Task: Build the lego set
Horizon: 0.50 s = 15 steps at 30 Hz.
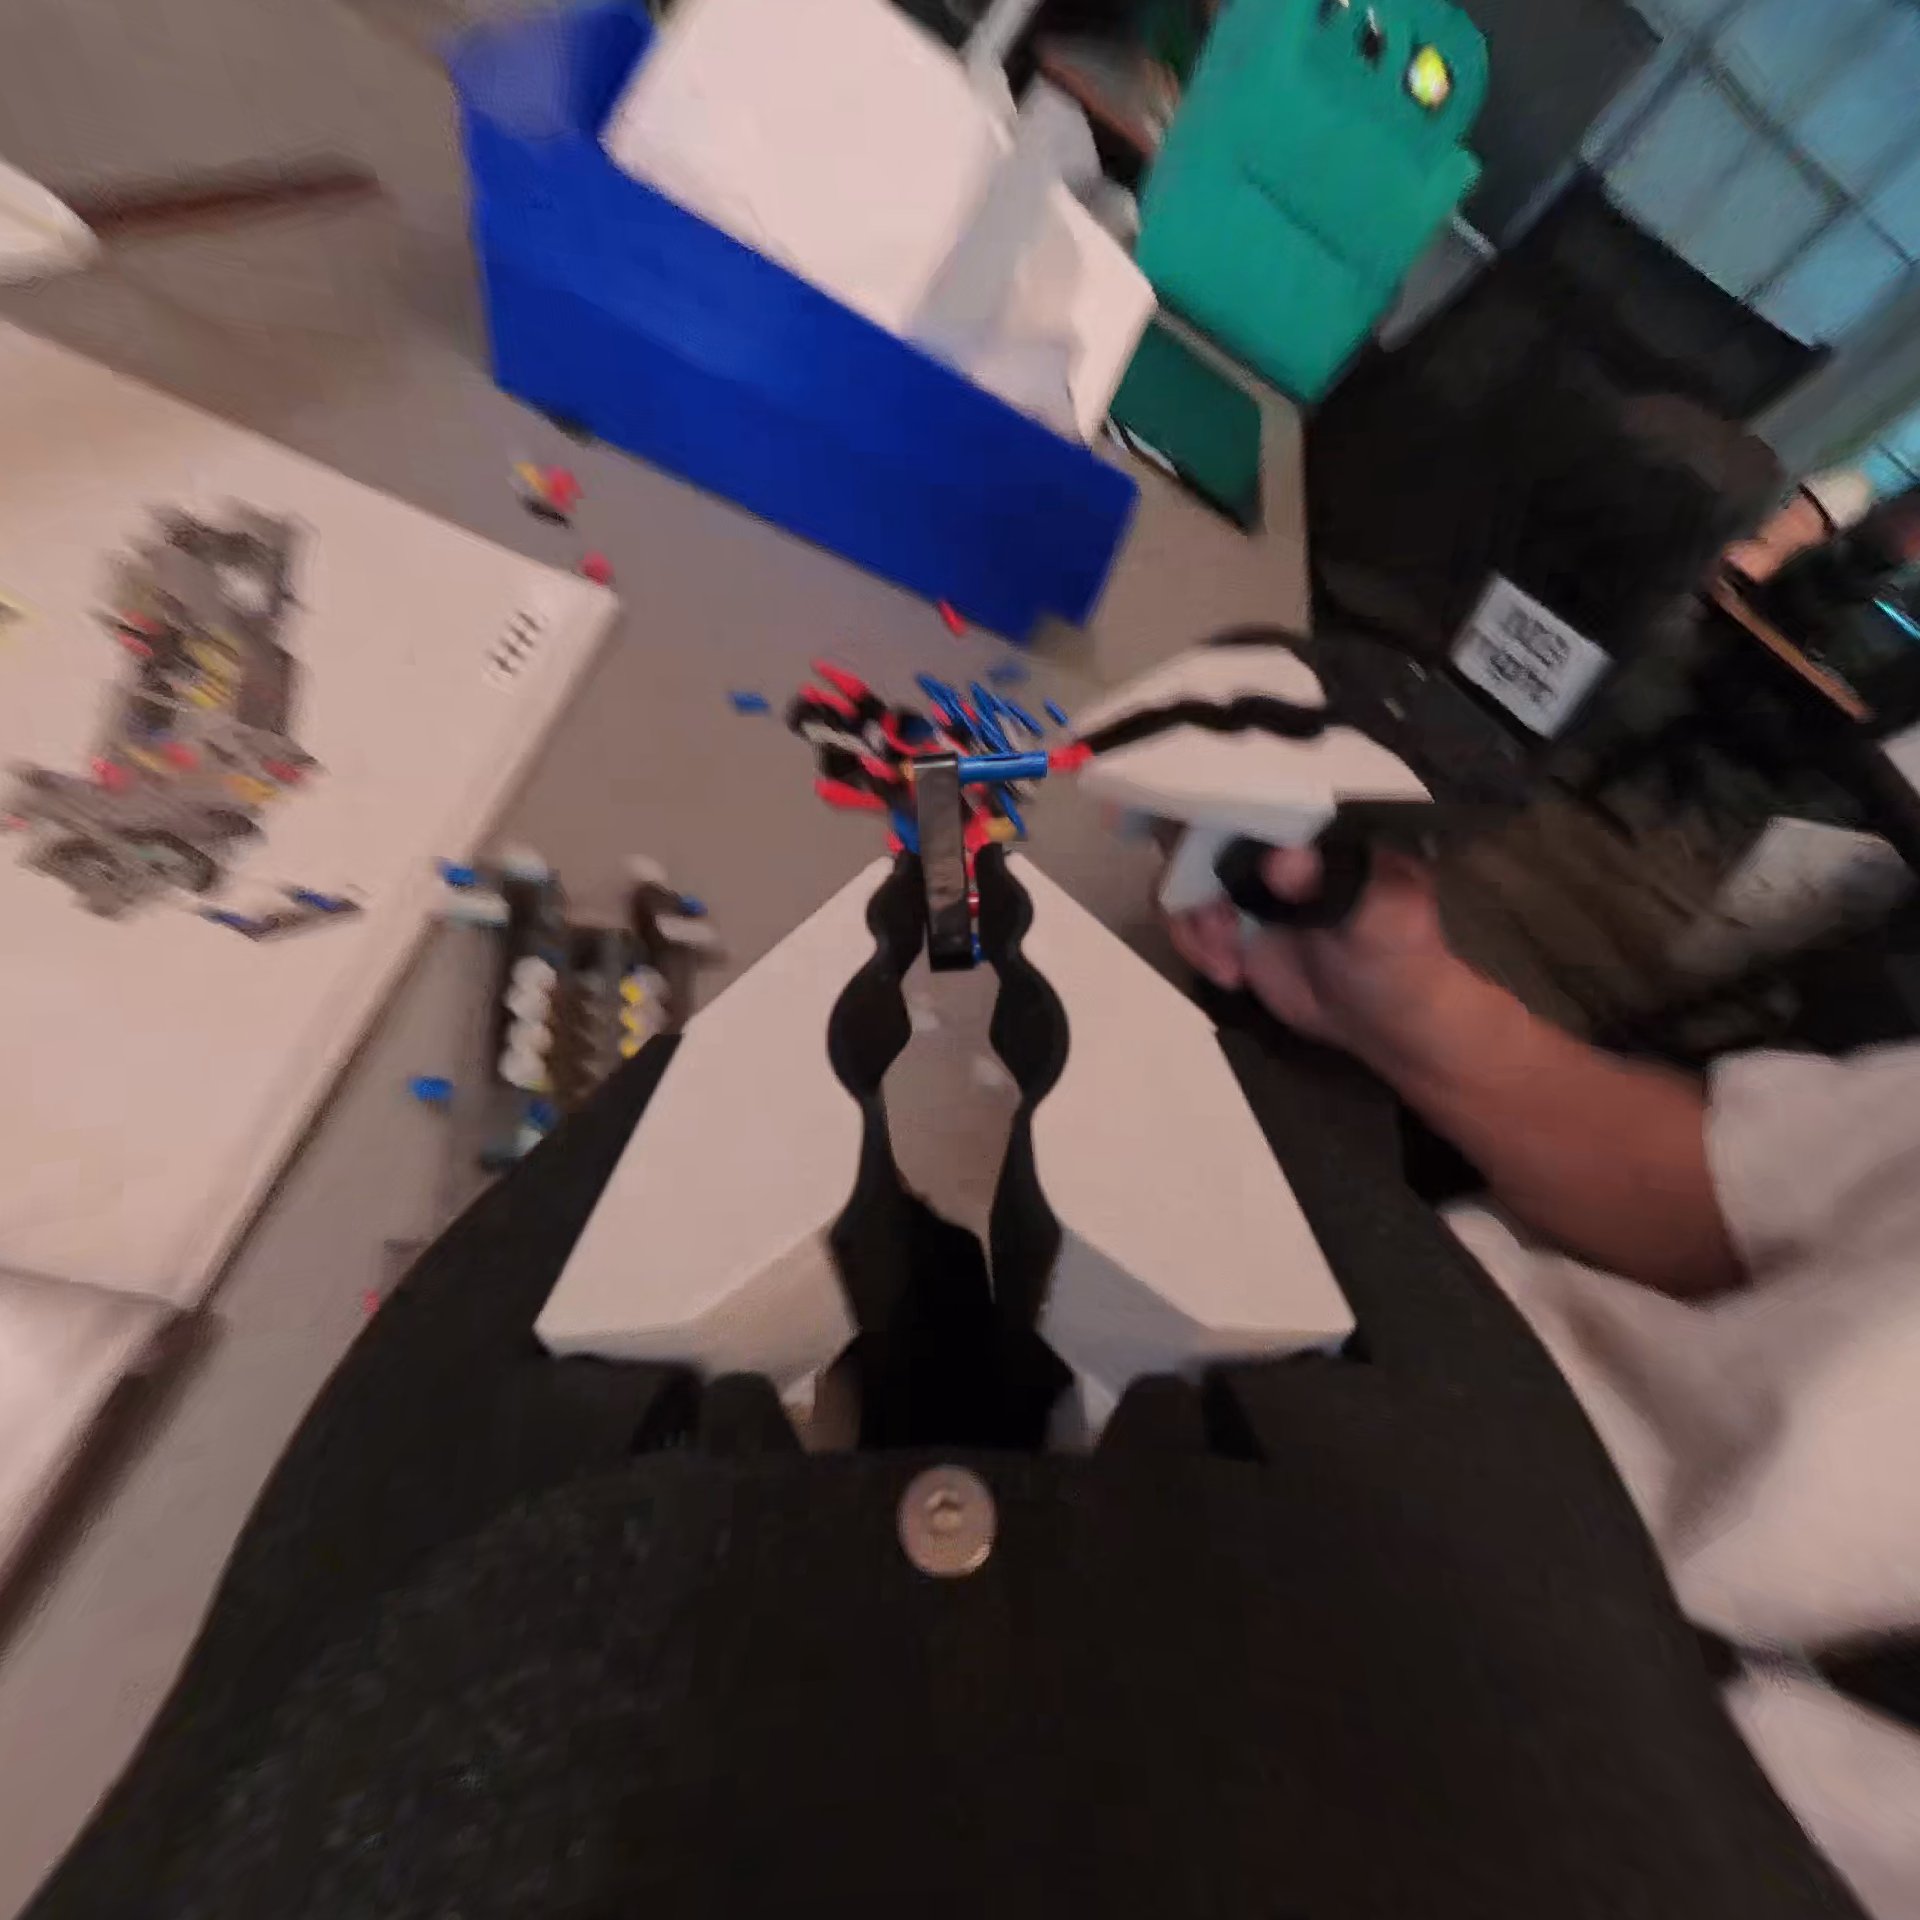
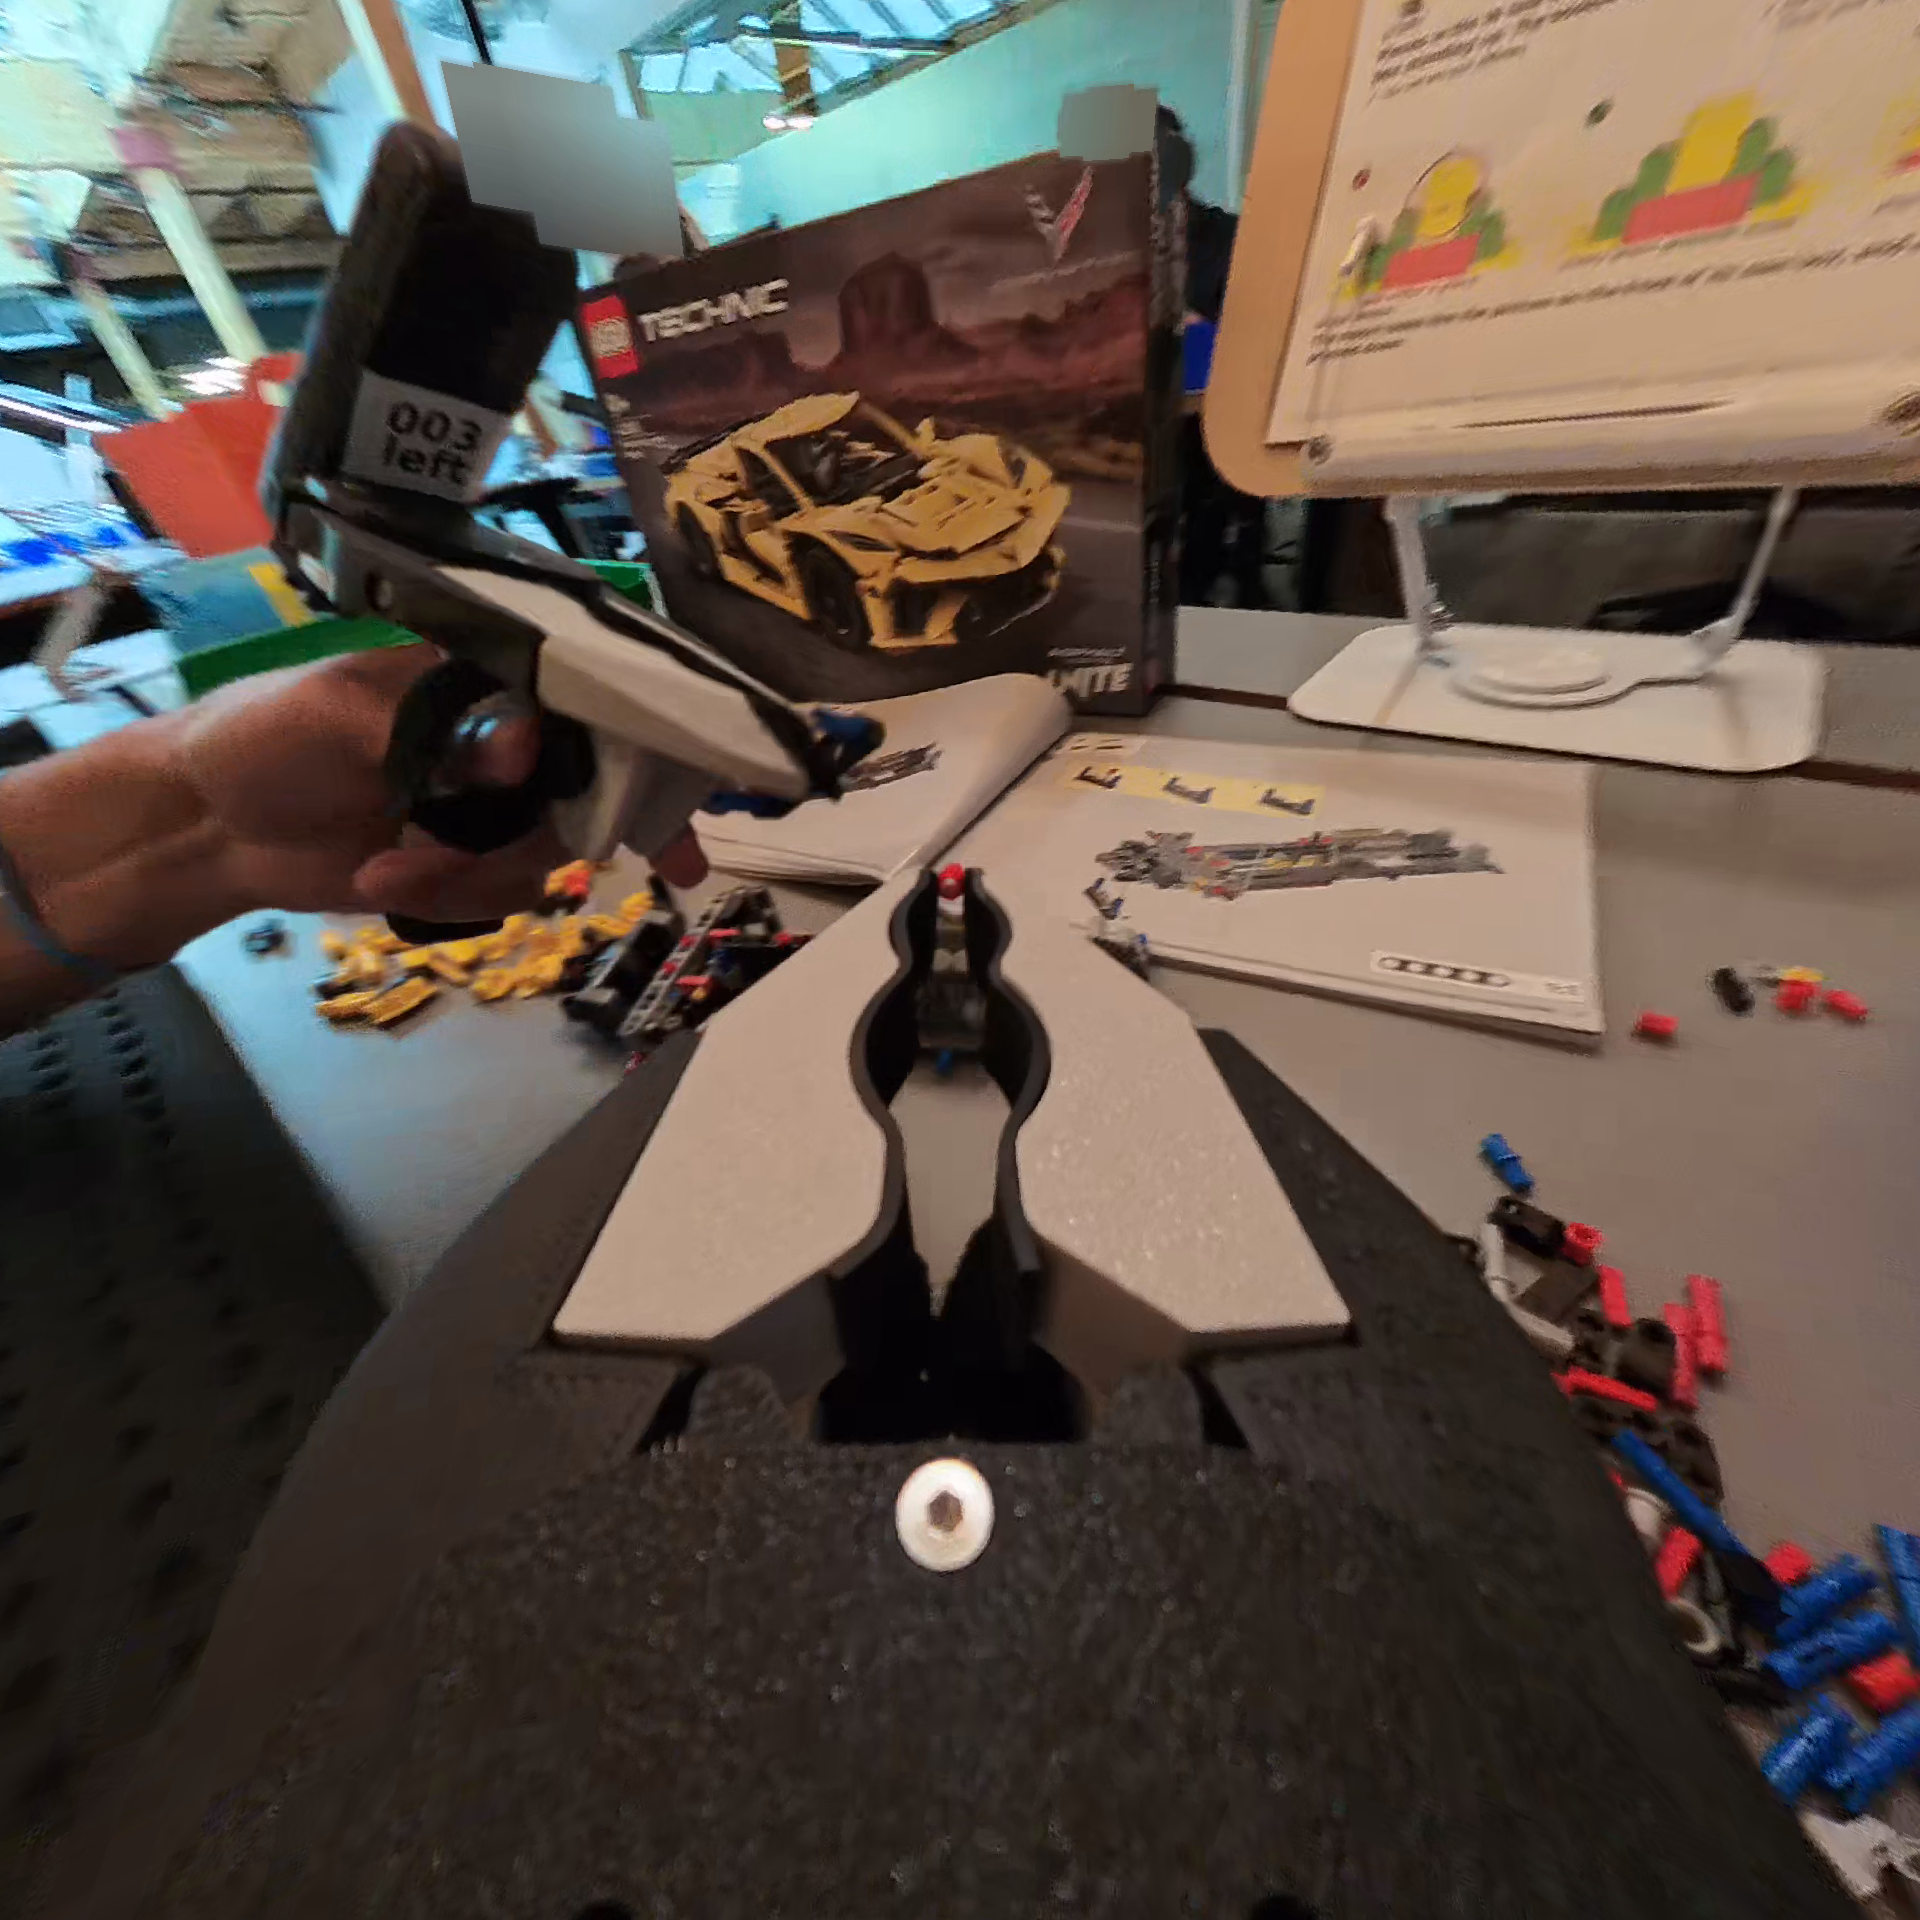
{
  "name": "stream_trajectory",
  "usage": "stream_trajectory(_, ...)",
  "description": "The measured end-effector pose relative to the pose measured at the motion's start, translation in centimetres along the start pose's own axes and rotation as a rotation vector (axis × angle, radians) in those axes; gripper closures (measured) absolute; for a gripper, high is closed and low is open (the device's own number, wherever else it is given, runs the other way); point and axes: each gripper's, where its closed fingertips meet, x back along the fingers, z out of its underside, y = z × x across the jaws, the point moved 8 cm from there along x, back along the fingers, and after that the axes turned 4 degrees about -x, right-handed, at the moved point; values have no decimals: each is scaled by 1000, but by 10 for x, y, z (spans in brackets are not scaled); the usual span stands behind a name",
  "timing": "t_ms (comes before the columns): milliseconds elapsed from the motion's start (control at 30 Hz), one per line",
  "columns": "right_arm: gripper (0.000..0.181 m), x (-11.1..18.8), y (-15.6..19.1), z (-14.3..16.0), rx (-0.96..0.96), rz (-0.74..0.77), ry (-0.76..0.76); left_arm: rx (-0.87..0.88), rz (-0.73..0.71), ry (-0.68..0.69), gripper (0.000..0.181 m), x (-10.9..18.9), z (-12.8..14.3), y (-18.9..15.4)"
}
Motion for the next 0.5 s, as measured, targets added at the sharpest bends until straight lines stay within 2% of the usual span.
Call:
stream_trajectory(67, 178, -11, 7, -2, -4, 70, -16, -68, -110, -116, 173, -6, -8, 8)
stream_trajectory(200, 178, -30, 13, -3, -181, 119, -102, -228, -266, -244, 173, -18, 0, 6)
stream_trajectory(333, 178, -37, 19, -6, -176, 112, -127, -262, -332, -256, 173, -20, 2, 0)
stream_trajectory(500, 178, -40, 18, -7, -202, 123, -153, -234, -338, -256, 173, -25, 7, -4)
